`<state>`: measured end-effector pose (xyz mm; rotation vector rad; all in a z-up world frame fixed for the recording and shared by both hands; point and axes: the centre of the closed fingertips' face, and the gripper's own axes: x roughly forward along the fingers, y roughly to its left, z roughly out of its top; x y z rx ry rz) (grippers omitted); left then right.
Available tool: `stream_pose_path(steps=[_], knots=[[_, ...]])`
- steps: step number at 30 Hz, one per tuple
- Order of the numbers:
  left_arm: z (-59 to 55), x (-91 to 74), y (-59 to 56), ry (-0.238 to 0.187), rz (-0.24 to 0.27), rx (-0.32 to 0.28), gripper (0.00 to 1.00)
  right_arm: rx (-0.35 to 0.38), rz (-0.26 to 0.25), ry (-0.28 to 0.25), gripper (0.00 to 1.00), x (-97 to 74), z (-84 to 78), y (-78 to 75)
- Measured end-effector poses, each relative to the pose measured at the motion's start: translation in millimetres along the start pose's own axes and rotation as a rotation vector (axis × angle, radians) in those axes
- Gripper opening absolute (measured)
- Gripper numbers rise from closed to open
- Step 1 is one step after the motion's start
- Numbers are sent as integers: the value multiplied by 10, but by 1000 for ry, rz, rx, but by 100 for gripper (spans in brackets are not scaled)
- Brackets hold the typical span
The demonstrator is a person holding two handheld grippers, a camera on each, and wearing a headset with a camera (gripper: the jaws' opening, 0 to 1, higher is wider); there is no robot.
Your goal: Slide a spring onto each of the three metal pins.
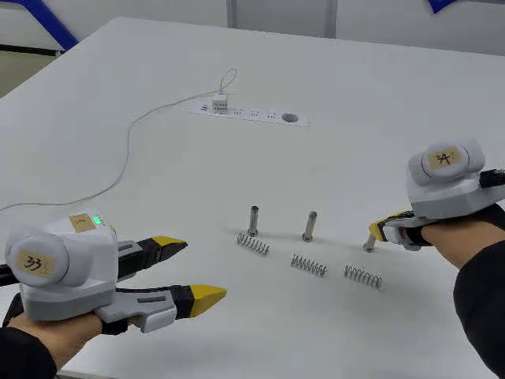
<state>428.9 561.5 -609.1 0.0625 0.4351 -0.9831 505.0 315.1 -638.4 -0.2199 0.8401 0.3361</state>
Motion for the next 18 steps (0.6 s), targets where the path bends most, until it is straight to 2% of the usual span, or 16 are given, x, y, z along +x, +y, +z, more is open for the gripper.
stream_pose_path(steps=[9,18], knots=[[-3,-2,-2,2,0,0,58,-13,9,-14,9,6,6,21],[-5,-1,-7,4,0,0,58,-31,14,-27,14,-1,12,35]])
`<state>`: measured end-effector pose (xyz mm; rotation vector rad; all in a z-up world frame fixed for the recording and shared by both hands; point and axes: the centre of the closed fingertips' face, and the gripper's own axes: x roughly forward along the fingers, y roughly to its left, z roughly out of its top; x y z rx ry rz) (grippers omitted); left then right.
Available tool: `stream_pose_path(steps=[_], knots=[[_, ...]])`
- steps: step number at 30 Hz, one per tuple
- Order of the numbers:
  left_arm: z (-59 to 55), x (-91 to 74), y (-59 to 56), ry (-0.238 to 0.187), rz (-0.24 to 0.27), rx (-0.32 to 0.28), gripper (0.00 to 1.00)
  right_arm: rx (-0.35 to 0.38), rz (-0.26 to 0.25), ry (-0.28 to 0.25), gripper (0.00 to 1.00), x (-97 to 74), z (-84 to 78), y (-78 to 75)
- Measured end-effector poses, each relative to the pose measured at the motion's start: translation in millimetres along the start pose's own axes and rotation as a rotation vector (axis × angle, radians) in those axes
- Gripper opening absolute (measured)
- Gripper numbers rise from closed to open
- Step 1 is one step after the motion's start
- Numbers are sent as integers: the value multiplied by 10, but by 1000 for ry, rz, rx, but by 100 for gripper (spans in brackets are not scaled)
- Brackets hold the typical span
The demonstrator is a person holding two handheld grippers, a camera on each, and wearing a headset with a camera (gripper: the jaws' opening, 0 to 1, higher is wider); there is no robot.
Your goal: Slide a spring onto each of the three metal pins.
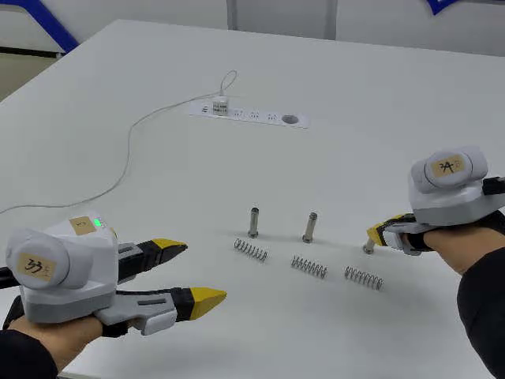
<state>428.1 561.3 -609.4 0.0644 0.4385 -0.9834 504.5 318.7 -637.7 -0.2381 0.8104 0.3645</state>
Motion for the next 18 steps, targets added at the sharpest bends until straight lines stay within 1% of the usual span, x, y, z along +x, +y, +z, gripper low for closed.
stream_pose_path(steps=[6,10,18], knots=[[-1,-1,2,-1,1,0,58,-5,5,-16,15,-49,16,1],[0,-3,2,-2,1,-1,58,10,17,-30,15,-104,0,13],[-10,1,7,0,-2,0,58,-1,36,-29,15,-196,-87,59]])
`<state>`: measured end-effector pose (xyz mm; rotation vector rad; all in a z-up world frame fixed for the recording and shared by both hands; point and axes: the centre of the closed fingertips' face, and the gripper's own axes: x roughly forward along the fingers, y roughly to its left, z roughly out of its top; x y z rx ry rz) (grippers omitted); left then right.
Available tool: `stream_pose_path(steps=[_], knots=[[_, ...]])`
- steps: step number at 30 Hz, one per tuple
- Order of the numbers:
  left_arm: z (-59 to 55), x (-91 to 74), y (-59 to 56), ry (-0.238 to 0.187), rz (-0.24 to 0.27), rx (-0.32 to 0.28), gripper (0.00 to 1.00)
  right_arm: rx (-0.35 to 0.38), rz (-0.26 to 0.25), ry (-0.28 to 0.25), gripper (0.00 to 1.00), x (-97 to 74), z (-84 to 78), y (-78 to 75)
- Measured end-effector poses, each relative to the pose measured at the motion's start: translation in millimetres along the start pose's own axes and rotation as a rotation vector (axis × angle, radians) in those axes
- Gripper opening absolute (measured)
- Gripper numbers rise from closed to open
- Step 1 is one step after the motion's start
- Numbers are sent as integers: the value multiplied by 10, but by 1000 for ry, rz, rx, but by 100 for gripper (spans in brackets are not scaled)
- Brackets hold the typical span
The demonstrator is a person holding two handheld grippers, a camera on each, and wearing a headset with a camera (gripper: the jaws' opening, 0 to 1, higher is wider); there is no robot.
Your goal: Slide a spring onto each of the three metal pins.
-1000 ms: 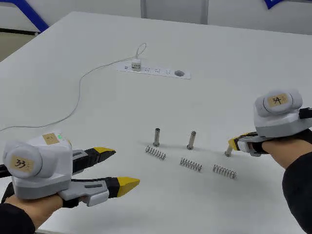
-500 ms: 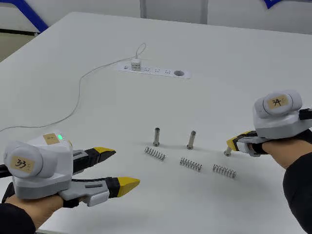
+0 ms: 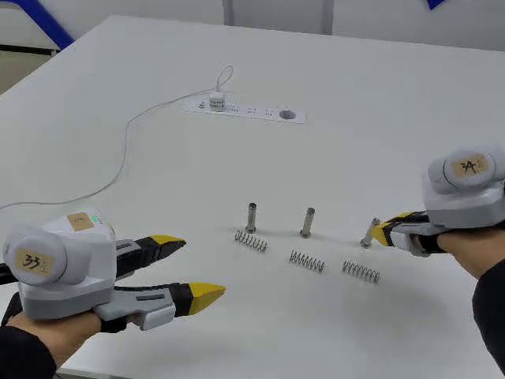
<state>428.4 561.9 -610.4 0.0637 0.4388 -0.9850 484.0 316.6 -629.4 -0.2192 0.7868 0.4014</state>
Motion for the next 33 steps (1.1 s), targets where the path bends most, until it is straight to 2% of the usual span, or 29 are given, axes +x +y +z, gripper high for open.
stream_pose_path(steps=[6,12,14,20,28,33], knots=[[-4,-3,6,0,0,-2,58,-23,42,11,15,-39,-78,114],[-9,3,6,3,-2,1,58,-73,109,35,15,-10,-137,277],[-10,3,8,3,-2,2,58,-109,148,43,14,6,-150,356],[-17,1,15,5,-2,2,58,-191,219,84,14,90,-206,495],[-25,3,20,8,-2,2,58,-308,258,129,14,173,-226,532],[-27,6,19,9,-2,2,58,-382,304,177,14,234,-275,591]])
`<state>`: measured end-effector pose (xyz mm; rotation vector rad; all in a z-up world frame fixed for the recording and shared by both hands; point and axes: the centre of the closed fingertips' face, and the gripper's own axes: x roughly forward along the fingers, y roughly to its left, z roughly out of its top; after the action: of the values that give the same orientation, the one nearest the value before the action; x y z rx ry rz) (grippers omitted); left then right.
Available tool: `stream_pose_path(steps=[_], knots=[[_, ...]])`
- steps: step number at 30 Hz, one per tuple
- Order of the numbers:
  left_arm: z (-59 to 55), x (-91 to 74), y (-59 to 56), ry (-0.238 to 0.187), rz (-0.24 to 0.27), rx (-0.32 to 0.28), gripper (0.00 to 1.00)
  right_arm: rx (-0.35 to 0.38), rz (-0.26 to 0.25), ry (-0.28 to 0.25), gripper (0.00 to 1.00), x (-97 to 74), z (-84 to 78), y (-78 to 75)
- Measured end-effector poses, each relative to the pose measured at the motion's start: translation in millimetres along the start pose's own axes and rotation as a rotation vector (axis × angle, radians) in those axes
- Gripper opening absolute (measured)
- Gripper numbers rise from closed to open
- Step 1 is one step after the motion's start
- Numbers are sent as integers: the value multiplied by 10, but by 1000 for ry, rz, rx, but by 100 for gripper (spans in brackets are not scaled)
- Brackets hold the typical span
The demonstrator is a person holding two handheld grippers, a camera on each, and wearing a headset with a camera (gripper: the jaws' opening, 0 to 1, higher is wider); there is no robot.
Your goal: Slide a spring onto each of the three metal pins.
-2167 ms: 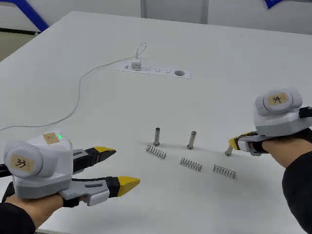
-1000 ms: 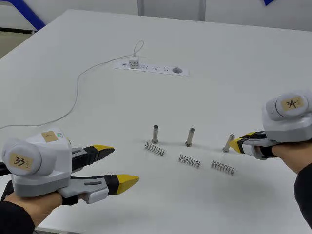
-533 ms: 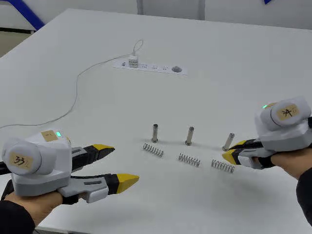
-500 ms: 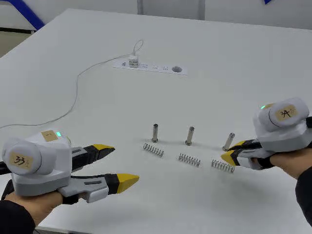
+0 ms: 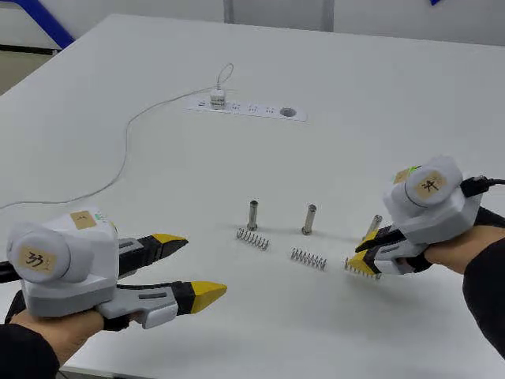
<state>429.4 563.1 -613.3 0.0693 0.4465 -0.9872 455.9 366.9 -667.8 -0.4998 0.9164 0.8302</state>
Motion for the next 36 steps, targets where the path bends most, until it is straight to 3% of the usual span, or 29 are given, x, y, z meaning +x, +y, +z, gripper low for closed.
stream_pose_path(steps=[12,22,31,36], knots=[[14,0,-26,0,2,-5,58,-139,28,105,14,141,-89,-16],[20,-4,-31,0,2,-7,57,-188,57,155,12,217,-102,-14],[17,-5,-21,-1,4,-8,57,-169,64,154,12,210,-102,-20],[13,-3,-26,0,4,-9,57,-137,50,105,12,138,-27,-16]])
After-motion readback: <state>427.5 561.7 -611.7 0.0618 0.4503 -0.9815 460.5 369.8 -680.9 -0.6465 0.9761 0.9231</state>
